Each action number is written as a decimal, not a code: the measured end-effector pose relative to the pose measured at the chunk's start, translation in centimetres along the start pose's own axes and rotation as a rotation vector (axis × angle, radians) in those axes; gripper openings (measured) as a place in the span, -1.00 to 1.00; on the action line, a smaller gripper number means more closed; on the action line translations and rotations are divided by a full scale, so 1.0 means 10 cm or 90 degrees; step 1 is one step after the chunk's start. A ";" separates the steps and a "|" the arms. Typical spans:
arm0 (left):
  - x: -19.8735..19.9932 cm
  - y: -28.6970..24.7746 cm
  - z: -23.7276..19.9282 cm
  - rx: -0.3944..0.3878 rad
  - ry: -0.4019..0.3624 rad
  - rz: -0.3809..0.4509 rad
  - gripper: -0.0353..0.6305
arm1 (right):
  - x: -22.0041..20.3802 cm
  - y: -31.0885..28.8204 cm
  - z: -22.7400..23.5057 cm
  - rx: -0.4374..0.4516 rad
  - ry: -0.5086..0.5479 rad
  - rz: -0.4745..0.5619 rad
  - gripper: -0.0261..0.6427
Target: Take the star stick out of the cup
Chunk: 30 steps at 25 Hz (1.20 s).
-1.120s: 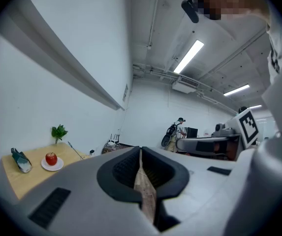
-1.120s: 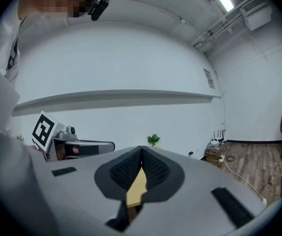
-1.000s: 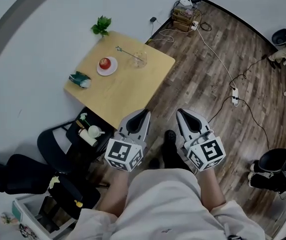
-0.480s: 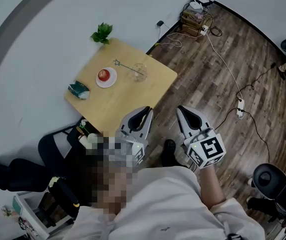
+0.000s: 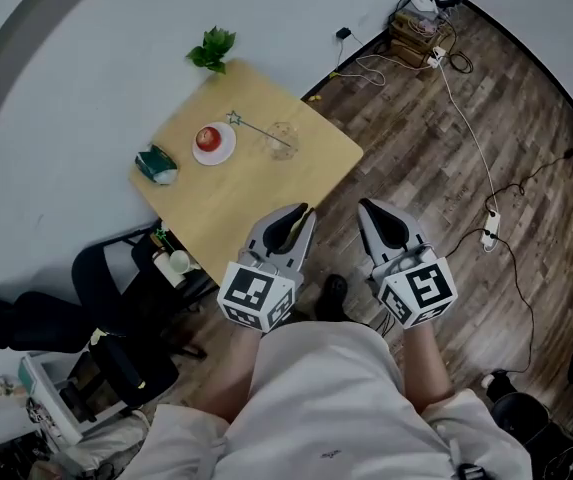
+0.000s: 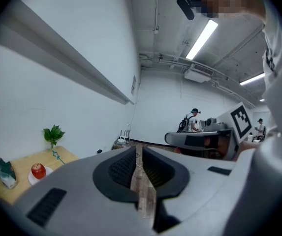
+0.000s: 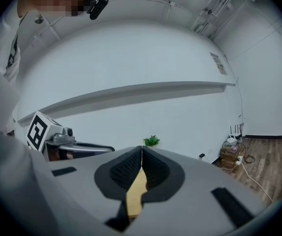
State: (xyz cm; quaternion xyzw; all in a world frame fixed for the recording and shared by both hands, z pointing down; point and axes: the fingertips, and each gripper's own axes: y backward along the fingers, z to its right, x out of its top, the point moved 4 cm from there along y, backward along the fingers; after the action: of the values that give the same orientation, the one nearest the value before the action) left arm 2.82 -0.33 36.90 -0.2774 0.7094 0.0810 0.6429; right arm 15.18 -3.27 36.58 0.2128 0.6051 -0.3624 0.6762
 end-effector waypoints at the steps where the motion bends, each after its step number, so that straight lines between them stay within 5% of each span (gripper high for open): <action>1: -0.02 -0.01 -0.02 0.005 0.003 -0.004 -0.83 | -0.01 -0.03 0.02 0.004 -0.004 -0.003 -0.92; 10: -0.20 -0.05 -0.41 0.039 0.034 -0.027 -0.77 | -0.14 -0.43 0.02 0.035 -0.013 -0.043 -0.92; 30: -0.34 -0.52 -1.91 0.025 0.109 -0.026 -0.49 | 0.28 -1.43 0.13 -0.025 0.053 -0.055 -0.92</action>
State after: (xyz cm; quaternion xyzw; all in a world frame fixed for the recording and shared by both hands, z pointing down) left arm -11.11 -12.71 44.52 -0.2851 0.7574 0.0299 0.5867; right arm 5.37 -14.16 36.21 0.1884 0.6484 -0.3704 0.6379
